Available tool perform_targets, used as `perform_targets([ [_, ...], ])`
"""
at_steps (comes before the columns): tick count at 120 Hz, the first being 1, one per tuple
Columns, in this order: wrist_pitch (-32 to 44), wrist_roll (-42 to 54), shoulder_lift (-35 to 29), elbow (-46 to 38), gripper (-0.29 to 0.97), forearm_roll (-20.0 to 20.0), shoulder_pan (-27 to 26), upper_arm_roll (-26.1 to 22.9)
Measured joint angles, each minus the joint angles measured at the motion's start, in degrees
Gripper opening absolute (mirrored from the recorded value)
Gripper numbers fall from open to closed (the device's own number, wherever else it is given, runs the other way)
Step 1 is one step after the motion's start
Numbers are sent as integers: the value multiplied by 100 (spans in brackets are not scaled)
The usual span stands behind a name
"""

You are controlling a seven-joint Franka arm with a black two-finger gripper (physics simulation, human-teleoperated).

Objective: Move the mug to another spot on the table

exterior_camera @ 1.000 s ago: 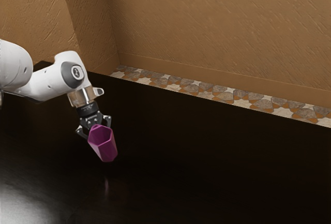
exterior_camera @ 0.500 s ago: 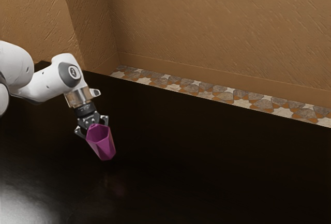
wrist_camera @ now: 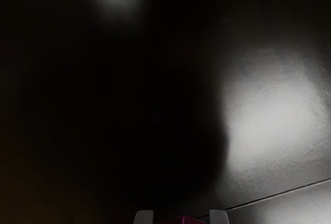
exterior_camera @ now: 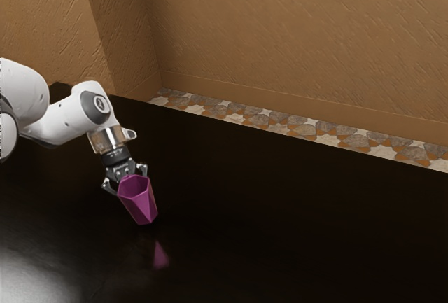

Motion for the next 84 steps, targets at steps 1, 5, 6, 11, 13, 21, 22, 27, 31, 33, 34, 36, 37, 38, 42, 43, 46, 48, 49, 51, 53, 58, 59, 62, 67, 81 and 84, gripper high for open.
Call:
perform_targets([
  [1,-3,-4,8,1,-11,-2,1,0],
  [5,-12,-19,31,0,-11,-9,3,0],
  [6,-14,-23,36,0,-11,-10,3,0],
  [11,-24,-41,57,-1,-11,-16,4,0],
  [13,-27,-48,63,-1,-11,-18,4,0],
  [21,-38,-73,84,-1,-11,-23,5,0],
  [22,-39,-76,87,-1,-11,-23,5,0],
  [27,-44,-91,104,0,-11,-26,5,2],
  [31,-48,-102,114,1,-11,-27,4,3],
  [33,-50,-107,117,2,-11,-27,5,3],
  [34,-50,-109,118,3,-11,-28,5,3],
  [36,-52,-114,120,4,-11,-28,5,2],
  [37,-52,-116,121,5,-11,-28,5,2],
  [38,-53,-118,121,5,-11,-28,5,2],
  [42,-55,-127,123,4,-11,-29,5,2],
  [43,-56,-129,123,4,-11,-29,5,2],
  [46,-57,-135,124,5,-11,-29,5,2],
  [48,-58,-139,124,6,-11,-30,5,1],
  [49,-59,-141,124,5,-11,-30,5,1],
  [51,-60,-144,124,3,-11,-30,5,1],
  [53,-60,-148,125,3,-11,-30,5,2],
  [58,-62,-155,125,3,-9,-31,4,4],
  [59,-62,-156,124,3,-7,-33,4,5],
  [62,-59,-158,121,2,-2,-44,4,8],
  [67,-53,-158,113,-2,8,-68,0,10],
  [81,-37,-155,95,-17,32,-124,-7,12],
  [84,-34,-155,93,-18,36,-131,-9,12],
])
